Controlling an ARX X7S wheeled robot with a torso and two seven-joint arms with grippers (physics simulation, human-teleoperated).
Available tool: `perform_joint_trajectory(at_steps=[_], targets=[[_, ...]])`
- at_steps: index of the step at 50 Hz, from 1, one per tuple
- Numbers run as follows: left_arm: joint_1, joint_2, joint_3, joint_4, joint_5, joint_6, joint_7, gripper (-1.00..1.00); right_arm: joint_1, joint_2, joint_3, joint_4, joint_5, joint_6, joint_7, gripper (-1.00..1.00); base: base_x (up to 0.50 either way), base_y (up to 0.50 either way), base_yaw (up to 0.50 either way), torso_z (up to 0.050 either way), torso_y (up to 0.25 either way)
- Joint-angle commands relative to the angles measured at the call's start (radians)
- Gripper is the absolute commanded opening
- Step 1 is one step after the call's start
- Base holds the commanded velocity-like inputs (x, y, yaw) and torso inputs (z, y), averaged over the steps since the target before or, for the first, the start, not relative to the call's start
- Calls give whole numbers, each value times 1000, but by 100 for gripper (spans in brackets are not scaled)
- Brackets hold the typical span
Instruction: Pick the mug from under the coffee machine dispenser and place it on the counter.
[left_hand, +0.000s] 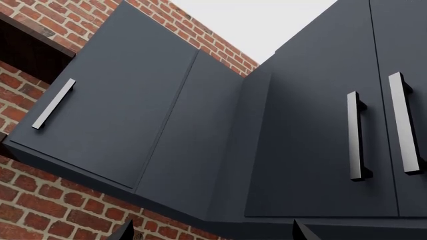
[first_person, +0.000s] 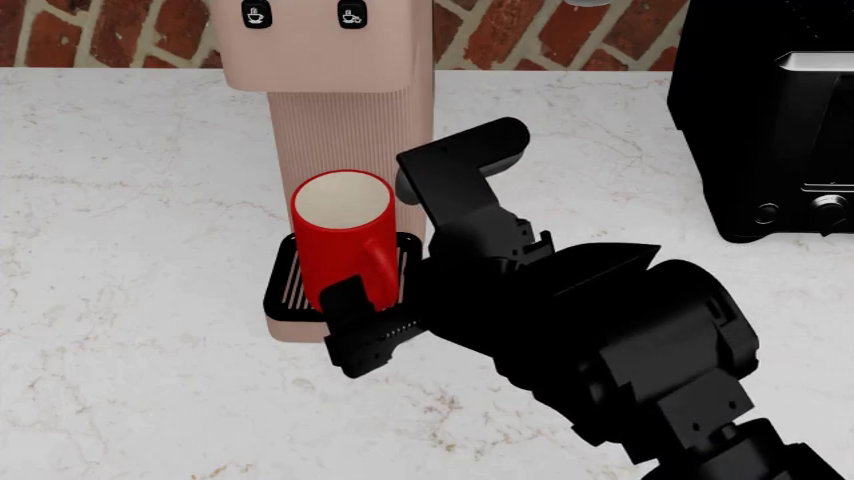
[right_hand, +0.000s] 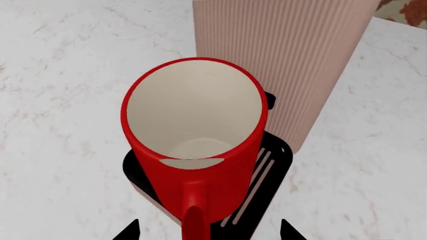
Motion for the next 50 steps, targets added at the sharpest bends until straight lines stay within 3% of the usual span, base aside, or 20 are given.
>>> perform_joint_trajectory(at_steps=[1,9,10,19,30,42,50], targets=[[-1,0,1,0,2,2,1,100,6,-15,-21,49,-20,-20,-18,100,0,0,0,0,0],[-4,0,4,0,7,-1,4,100,12,-10,-14,26,-11,-9,-5,100,0,0,0,0,0],[-4,0,4,0,7,-1,4,100,10,-6,-12,10,-7,-7,1,-100,0,0,0,0,0],[-6,0,8,0,13,-4,8,100,-4,66,9,-218,43,57,69,-100,0,0,0,0,0],[-6,0,7,0,14,-5,10,100,-148,211,200,-554,262,163,273,-100,0,0,0,0,0],[-11,0,13,0,24,-11,13,100,-312,324,355,-596,375,138,376,-100,0,0,0,0,1],[-19,0,18,0,33,-21,22,100,-344,357,356,-499,294,89,370,-100,0,0,0,0,0]])
